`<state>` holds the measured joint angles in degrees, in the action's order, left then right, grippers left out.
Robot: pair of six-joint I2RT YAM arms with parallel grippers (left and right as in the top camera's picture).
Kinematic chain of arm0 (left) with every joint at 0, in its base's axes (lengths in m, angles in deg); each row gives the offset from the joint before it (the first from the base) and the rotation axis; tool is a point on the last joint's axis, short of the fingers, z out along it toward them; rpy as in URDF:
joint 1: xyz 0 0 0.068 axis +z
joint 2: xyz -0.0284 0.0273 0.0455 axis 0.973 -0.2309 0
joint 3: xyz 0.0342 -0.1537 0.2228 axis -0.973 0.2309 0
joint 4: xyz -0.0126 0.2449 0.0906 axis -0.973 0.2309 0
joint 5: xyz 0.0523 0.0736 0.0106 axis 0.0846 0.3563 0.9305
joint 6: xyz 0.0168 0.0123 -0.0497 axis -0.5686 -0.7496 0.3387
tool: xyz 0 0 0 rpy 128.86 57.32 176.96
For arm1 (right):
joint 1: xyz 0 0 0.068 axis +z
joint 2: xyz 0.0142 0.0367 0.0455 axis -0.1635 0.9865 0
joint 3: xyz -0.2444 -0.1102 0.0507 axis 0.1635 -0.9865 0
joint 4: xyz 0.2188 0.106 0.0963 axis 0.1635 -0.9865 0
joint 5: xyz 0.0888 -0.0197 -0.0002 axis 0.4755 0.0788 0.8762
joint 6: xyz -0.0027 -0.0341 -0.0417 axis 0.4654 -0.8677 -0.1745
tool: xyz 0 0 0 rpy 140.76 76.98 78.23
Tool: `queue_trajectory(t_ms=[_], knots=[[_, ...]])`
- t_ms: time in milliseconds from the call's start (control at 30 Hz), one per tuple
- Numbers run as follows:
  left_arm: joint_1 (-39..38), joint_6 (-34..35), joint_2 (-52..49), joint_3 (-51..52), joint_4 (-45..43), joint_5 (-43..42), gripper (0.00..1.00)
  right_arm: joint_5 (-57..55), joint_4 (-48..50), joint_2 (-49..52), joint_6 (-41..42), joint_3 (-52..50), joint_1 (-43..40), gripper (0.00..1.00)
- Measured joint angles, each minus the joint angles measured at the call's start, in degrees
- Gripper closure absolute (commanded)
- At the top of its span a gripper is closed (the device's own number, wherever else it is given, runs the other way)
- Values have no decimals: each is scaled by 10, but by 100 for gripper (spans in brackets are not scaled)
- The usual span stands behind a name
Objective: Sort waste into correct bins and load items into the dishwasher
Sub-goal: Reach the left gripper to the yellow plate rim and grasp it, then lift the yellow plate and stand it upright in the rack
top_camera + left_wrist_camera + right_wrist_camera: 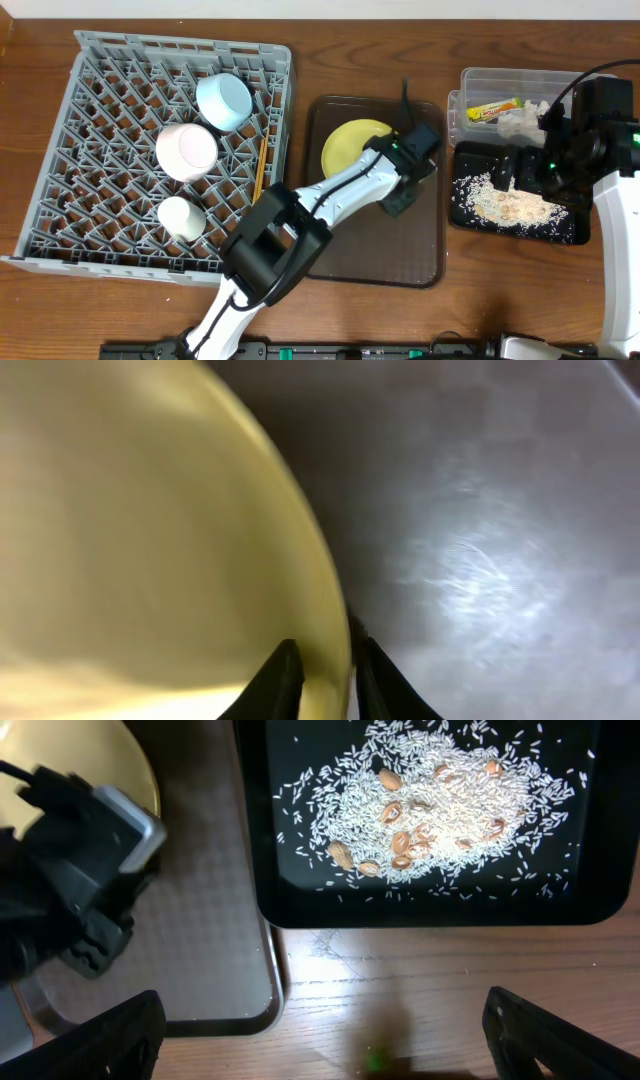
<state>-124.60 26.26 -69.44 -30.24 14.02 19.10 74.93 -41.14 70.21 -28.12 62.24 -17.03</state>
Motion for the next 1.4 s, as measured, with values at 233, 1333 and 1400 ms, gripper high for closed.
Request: queue_trajectory(t_ms=[233,1333,1400], knots=[[-7,0,0,0,3,2,80,0,0,0,0,0,0,1],[64,89,326,-1,95,31,94,0,-2,0,-2,0,0,1],[109,97,352,-1,94,17,94,0,-2,0,-2,0,0,1]])
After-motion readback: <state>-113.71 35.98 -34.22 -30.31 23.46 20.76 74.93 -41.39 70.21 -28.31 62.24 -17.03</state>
